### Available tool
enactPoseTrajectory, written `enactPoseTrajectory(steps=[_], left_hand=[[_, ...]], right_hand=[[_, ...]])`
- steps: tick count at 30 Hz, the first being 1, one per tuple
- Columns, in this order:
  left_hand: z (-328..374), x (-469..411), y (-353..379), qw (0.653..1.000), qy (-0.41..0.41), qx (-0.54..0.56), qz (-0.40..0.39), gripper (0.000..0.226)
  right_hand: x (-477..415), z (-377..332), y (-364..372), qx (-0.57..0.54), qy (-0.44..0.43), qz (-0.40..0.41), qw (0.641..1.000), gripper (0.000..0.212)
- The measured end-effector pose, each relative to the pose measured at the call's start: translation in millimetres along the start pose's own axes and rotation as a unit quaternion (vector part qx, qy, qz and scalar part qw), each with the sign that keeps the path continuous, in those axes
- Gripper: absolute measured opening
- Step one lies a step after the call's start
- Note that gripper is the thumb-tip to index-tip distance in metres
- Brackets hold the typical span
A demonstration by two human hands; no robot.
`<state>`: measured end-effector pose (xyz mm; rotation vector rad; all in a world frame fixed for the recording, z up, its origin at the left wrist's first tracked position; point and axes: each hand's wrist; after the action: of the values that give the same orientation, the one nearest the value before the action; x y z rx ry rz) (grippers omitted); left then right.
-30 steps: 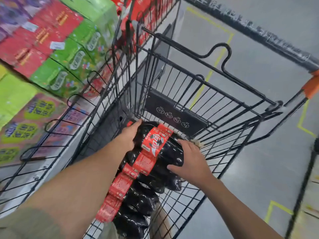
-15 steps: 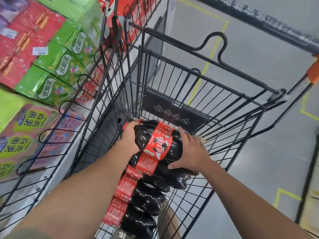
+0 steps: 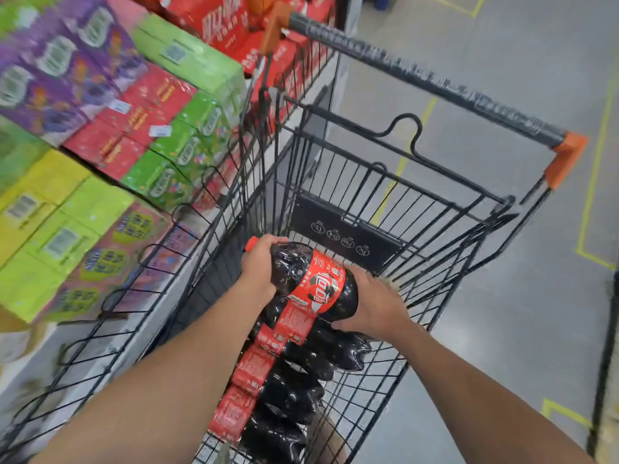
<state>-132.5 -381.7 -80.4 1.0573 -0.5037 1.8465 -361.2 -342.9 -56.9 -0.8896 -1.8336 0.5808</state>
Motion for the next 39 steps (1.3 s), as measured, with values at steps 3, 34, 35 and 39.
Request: enactPoseTrajectory(steps=[3, 34, 35, 39], left_hand=[[28.5, 39.7, -0.6, 0.999, 0.030, 0.014, -0.019, 0.040], [66.8, 459.2, -140.9, 0.910, 0.351, 0.222, -0.005, 0.010], [56.4, 467.7, -147.4, 0.907, 0.354, 0.229, 0.015, 0.010], [16.1, 501.6, -181.7, 0.889, 0.368, 0.262, 0.074, 0.017]], right_hand=[[20.1, -19.6, -21.6, -0.001, -0.014, 0.039, 0.999, 0.119], [309.7, -197.7, -161.7, 0.131, -0.379, 0.235, 0.885, 0.119], [313.3, -198.7, -155.9, 0.130, -0.395, 0.224, 0.882, 0.118], [324.2, -215.9, -126.1, 0.101, -0.460, 0.164, 0.867, 0.114]])
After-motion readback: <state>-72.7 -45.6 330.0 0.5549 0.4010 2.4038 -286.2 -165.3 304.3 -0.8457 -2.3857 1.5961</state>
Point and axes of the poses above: each hand's wrist, its own x-axis away from the middle knuckle, its own y-axis out of the palm, z = x × y, and after that the axes turned 6 degrees about -x, right-handed
